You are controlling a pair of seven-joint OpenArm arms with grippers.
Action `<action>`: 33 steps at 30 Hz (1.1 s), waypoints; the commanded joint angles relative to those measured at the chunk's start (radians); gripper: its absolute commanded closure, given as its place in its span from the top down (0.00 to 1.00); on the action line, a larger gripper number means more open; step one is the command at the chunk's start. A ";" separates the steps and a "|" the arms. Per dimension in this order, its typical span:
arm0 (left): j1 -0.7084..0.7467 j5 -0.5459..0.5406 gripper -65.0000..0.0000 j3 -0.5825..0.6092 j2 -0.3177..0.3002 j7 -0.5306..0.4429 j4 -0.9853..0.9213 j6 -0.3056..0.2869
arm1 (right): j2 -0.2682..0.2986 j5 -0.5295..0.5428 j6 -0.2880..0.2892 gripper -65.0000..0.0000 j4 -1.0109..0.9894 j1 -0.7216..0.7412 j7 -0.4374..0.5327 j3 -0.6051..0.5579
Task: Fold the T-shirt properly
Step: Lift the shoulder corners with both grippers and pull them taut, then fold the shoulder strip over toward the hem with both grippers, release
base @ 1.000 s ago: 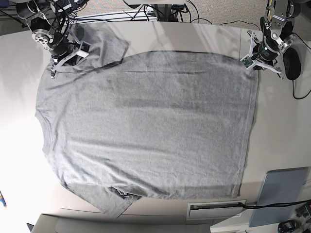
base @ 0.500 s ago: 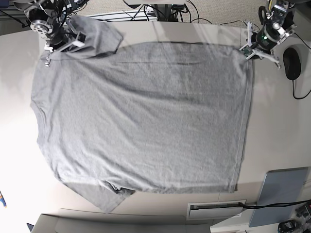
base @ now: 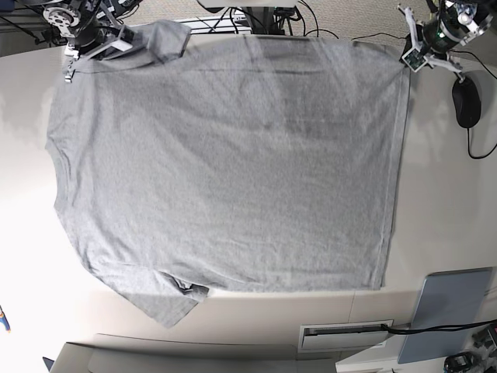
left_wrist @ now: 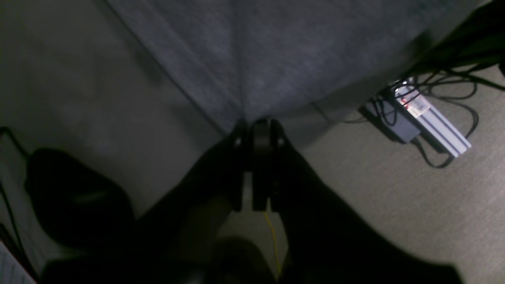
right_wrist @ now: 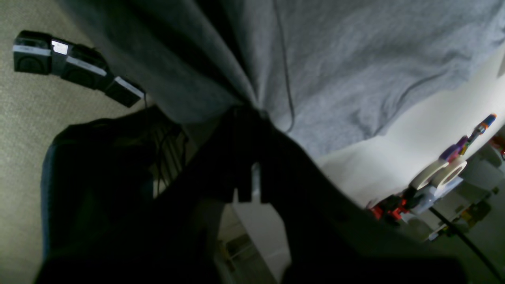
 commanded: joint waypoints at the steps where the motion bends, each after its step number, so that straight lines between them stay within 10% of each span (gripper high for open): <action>1: 0.023 -0.008 0.00 -0.015 -0.013 -0.013 0.018 0.006 | 0.014 -0.009 -0.014 0.00 0.018 -0.011 -0.011 0.008; 19: -0.009 -0.140 0.00 -0.031 -0.013 0.045 0.052 0.062 | 0.014 -0.189 -0.124 0.00 0.018 0.074 -0.053 0.008; 33: -0.155 -0.149 0.00 -0.029 -0.013 0.058 0.018 0.138 | 0.014 0.000 -0.097 0.00 -0.013 0.349 0.021 0.007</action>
